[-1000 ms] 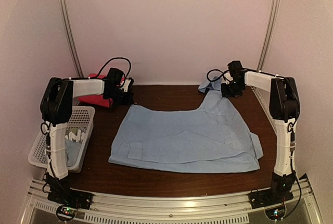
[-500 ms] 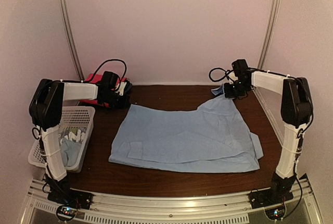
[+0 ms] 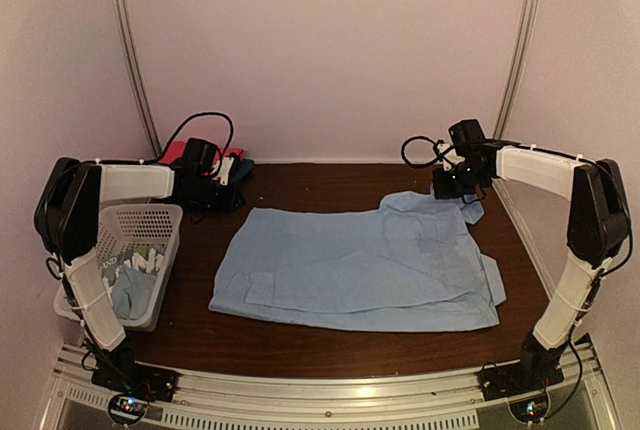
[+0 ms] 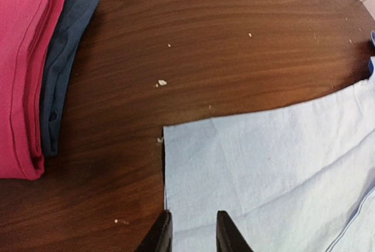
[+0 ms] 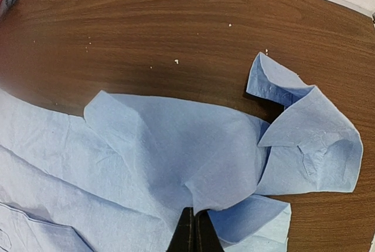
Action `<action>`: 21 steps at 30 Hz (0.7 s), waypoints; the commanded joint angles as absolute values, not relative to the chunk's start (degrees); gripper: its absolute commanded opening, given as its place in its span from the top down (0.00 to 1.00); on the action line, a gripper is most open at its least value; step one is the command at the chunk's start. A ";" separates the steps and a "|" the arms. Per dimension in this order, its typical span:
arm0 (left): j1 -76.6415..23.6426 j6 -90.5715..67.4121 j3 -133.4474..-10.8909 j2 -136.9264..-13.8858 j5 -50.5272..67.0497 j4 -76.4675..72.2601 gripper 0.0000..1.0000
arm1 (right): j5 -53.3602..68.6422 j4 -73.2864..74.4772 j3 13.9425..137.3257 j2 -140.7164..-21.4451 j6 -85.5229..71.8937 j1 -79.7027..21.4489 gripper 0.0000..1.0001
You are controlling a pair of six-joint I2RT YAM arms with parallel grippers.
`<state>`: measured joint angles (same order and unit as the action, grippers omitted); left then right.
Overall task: Fold and stack the mixed laundry pile
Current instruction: Pick up the 1/3-folded shirt from the center of the board.
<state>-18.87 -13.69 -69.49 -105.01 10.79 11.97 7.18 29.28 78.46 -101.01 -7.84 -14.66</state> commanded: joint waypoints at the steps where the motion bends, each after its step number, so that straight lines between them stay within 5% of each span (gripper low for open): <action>1: -19.15 -14.62 -78.63 -111.88 11.34 13.41 0.67 | 6.14 28.67 77.62 -99.65 -8.26 -14.97 1.00; 6: -19.25 -14.08 -86.70 -119.92 11.84 16.36 0.55 | 6.30 28.83 77.06 -99.34 -8.10 -15.79 1.00; 21: -21.89 -8.97 -98.81 -131.20 1.62 25.44 0.57 | 5.63 29.00 77.25 -100.43 -7.64 -16.26 1.00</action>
